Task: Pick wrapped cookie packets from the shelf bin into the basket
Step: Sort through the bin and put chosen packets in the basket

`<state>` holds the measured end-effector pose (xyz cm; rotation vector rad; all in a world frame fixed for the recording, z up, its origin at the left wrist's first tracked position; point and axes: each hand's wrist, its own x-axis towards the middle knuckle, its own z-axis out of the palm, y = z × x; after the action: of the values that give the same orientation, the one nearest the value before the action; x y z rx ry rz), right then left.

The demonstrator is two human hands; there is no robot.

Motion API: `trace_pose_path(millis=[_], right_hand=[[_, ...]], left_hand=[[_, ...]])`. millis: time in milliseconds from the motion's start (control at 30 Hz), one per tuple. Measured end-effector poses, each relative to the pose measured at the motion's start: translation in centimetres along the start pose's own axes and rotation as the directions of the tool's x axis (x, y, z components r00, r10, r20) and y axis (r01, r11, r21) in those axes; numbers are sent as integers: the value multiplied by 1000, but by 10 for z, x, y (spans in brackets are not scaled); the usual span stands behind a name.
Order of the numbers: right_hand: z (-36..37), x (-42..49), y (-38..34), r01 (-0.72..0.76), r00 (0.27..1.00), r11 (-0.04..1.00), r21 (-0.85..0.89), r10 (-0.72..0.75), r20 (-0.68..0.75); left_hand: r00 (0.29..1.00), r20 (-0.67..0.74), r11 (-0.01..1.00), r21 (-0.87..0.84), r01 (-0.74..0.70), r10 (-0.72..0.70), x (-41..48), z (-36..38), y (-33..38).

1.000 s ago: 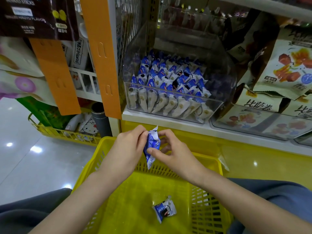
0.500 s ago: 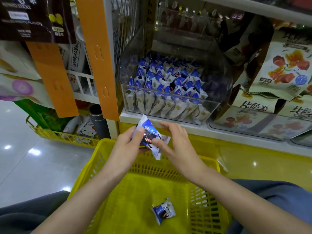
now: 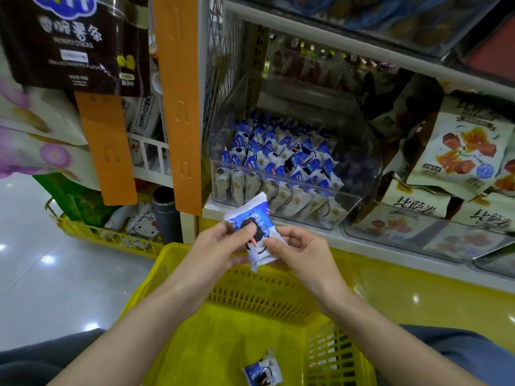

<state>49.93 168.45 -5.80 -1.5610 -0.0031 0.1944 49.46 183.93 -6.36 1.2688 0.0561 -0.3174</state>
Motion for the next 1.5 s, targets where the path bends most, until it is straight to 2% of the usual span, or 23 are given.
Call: trace_pose_path(millis=[133, 200, 300, 400, 500, 600, 667, 867, 1000, 1133, 1233, 1300, 1333, 1400, 1433, 1500], right_hand=[[4, -4, -6, 127, 988, 973, -190, -108, 108], [2, -2, -19, 253, 966, 908, -334, -219, 135], [-10, 17, -52, 411, 898, 777, -476, -434, 68], [-25, 59, -83, 411, 842, 656, -634, -540, -14], [-38, 107, -93, 211, 888, 527, -823, -455, -63], [-50, 142, -84, -13, 966, 471, -882, -223, -134], [-55, 156, -78, -147, 972, 413, -899, -109, -209], [-56, 175, -73, -275, 957, 383, -882, 19, -289], [-54, 180, -72, -262, 954, 453, -852, -9, -299], [-56, 167, -79, -202, 927, 500, -842, -180, -329], [-54, 146, -97, -45, 864, 567, -823, -392, -317], [-45, 129, -112, 65, 825, 655, -753, -459, -329], [-37, 120, -119, 110, 840, 728, -677, -433, -328], [-19, 93, -125, 154, 933, 869, -471, -284, -220], [-10, 79, -124, 136, 970, 903, -408, -204, -128], [8, 51, -115, 102, 995, 911, -400, -92, 43]], left_hand=[[992, -99, 996, 53, -74, 79, -3, 2, 6], [986, -125, 993, 34, -110, 113, -2, 0, 10], [976, -163, 990, 4, -143, 142, -1, -4, 18], [968, -208, 989, -4, -146, 142, 1, -8, 24], [963, -234, 990, -4, -141, 136, 1, -8, 29], [954, -252, 987, 23, -160, 161, 1, -9, 32], [950, -252, 983, 44, -177, 183, 1, -11, 34], [951, -246, 980, 102, -169, 190, 2, -12, 37], [956, -236, 981, 127, -144, 171, 4, -11, 37], [967, -233, 992, 93, -87, 106, 3, -13, 37], [975, -223, 1000, -13, -26, 22, 2, -16, 38], [979, -205, 996, -88, 4, -22, 2, -16, 40], [981, -190, 990, -142, 19, -46, 2, -15, 41], [986, -145, 967, -252, 38, -77, 0, -13, 44], [991, -112, 959, -279, 39, -73, -1, -12, 44], [999, -33, 964, -265, 11, -21, -2, -11, 44]])
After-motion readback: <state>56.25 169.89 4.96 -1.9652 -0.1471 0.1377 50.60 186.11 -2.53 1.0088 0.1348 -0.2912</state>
